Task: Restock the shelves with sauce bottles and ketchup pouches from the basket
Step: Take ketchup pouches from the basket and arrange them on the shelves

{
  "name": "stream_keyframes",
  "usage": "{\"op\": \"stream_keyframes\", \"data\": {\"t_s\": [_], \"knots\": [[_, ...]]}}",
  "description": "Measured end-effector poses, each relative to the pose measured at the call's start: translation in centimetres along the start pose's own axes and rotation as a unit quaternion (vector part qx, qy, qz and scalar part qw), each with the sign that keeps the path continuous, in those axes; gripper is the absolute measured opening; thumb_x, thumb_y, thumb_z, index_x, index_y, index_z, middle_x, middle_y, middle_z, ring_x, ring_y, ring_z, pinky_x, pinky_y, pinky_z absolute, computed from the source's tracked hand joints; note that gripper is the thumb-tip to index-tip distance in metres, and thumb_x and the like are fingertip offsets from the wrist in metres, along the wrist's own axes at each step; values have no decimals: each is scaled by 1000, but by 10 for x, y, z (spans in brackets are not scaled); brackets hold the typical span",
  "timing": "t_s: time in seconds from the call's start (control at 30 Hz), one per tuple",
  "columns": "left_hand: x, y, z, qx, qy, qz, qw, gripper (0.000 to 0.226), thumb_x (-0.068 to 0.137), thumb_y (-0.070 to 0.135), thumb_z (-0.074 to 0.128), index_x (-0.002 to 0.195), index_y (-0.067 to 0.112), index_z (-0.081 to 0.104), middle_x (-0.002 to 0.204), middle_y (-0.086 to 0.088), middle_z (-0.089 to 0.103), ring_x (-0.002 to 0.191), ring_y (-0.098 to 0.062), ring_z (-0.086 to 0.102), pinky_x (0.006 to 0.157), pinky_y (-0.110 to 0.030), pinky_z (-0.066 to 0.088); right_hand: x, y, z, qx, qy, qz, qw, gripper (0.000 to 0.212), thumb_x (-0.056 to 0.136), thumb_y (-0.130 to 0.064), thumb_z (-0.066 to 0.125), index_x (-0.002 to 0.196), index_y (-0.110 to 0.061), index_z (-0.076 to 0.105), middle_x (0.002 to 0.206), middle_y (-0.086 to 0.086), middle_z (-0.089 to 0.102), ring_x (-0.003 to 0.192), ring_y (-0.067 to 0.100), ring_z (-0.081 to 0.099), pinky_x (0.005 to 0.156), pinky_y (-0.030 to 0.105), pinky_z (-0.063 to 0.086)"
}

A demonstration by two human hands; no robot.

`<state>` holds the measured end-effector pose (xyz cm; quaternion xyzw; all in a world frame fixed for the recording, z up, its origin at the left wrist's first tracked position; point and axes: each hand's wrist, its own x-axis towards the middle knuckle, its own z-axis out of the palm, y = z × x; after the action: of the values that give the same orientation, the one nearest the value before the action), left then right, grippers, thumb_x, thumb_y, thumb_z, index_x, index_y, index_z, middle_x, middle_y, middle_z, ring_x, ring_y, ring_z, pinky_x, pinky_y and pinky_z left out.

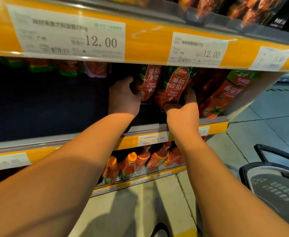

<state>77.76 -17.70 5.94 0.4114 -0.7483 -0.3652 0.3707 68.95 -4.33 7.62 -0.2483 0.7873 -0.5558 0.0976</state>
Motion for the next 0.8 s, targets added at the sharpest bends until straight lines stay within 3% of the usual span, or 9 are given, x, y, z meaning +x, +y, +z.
{"op": "stream_keyframes", "data": {"t_s": [0.07,0.13,0.2,0.27,0.33,0.4,0.5,0.67,0.8], "knots": [[-1,1,1,1,1,0,1000,38,88,22,78,124,12,68,124,-3,69,112,-19,65,88,-26,48,-1,0,-2,2,-5,-8,1000,85,87,4,61,160,-27,31,137,-3,59,107,10,60,91,21,50],[-1,2,2,12,5,5,1000,36,88,22,77,122,13,69,121,-4,71,110,-21,66,87,-27,48,-1,1,-4,-2,-10,-10,1000,85,85,2,61,160,-28,32,115,-9,63,92,5,59,84,21,52],[-2,2,3,24,12,10,1000,35,87,25,78,120,15,70,120,-4,72,109,-23,67,92,-33,54,-2,3,-7,-5,-15,-10,1000,84,85,3,61,159,-27,34,99,-20,58,81,1,58,73,12,49],[-3,3,2,30,14,13,999,38,87,28,79,122,16,69,122,-5,72,112,-26,67,95,-43,57,-2,3,-10,-4,-19,-12,1000,82,86,4,61,157,-27,36,106,-22,60,86,-5,59,70,7,46],[-4,4,0,35,9,11,999,45,89,29,78,130,16,66,128,-7,69,119,-29,64,99,-45,55,-3,2,-11,-8,-23,-11,1000,81,86,4,61,157,-27,36,118,-13,64,97,-2,61,77,12,49],[-5,5,-2,41,0,12,999,47,90,30,77,133,15,64,132,-8,67,123,-29,61,102,-45,52,-4,1,-11,-8,-24,-8,1000,82,85,2,61,158,-27,36,130,-5,63,106,7,62,90,26,55],[-7,8,-6,43,-26,13,999,42,92,30,75,130,15,65,130,-7,67,121,-28,62,100,-36,51,-5,-4,-11,0,-25,5,1000,82,86,-2,62,158,-27,34,135,-4,62,114,15,61,98,35,54],[-15,12,-15,48,-85,3,995,46,98,27,67,141,14,57,140,-7,61,127,-26,58,93,-23,37,-13,-13,-17,12,-25,18,999,75,90,-4,64,156,-27,37,107,-19,60,95,3,59,78,25,49],[-17,9,-19,44,-145,-5,988,52,100,24,62,149,20,47,146,-7,57,133,-28,55,102,-32,42,-22,-16,-17,9,-31,39,999,72,90,-6,66,153,-29,39,104,-16,60,96,9,61,86,37,53]]}}
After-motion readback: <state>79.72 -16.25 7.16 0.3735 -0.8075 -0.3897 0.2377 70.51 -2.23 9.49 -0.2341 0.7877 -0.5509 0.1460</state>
